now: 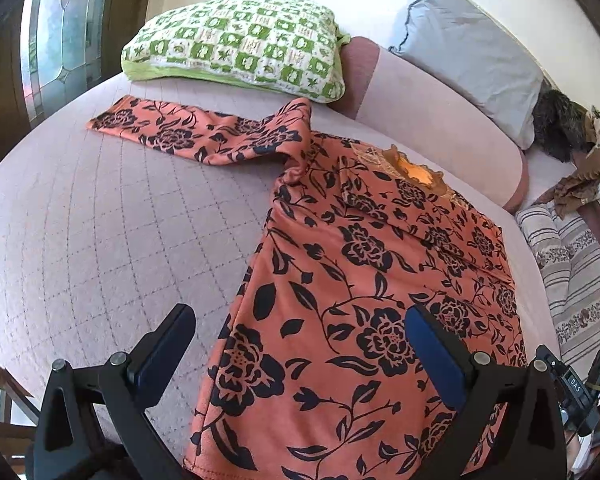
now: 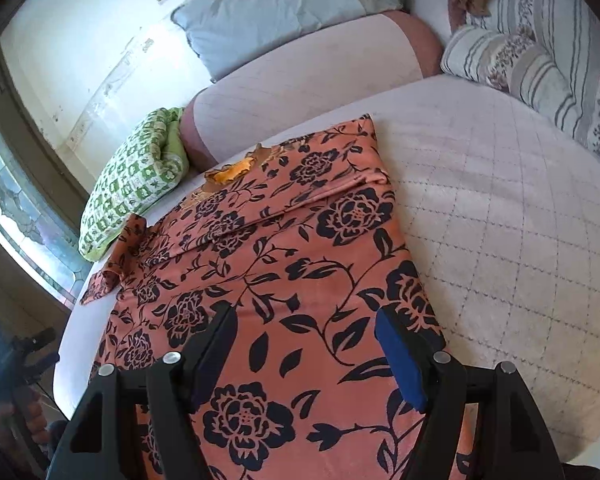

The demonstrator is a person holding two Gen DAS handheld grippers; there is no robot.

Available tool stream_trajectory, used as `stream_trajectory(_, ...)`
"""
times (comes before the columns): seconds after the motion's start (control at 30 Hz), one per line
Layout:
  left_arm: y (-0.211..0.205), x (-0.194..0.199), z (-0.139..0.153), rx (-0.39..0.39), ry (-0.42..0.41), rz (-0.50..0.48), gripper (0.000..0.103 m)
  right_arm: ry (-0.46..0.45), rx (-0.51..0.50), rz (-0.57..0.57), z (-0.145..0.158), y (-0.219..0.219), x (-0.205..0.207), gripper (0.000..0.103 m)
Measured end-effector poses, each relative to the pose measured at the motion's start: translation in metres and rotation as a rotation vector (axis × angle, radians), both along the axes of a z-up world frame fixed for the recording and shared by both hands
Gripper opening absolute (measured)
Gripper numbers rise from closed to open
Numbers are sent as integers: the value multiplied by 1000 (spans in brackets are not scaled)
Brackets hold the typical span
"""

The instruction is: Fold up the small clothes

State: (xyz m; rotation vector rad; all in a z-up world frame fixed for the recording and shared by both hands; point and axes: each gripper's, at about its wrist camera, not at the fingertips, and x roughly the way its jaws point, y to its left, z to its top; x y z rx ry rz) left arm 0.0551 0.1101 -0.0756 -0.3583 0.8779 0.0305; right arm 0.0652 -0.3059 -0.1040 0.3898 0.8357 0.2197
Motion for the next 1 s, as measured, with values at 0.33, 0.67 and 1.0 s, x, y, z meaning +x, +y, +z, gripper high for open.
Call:
stream_trajectory(0.33,7,8,-2,-53,-4,27,103,-14,-38,20,1,10,3,75)
stream_trajectory(0.67,97,34,7,-225,-89,211,103,-29,-55,23,2,14,3,75)
stream_trajectory(1.0,252,135,-39,-493,-71,485,103,-20,-153,43,-8,34,12,75)
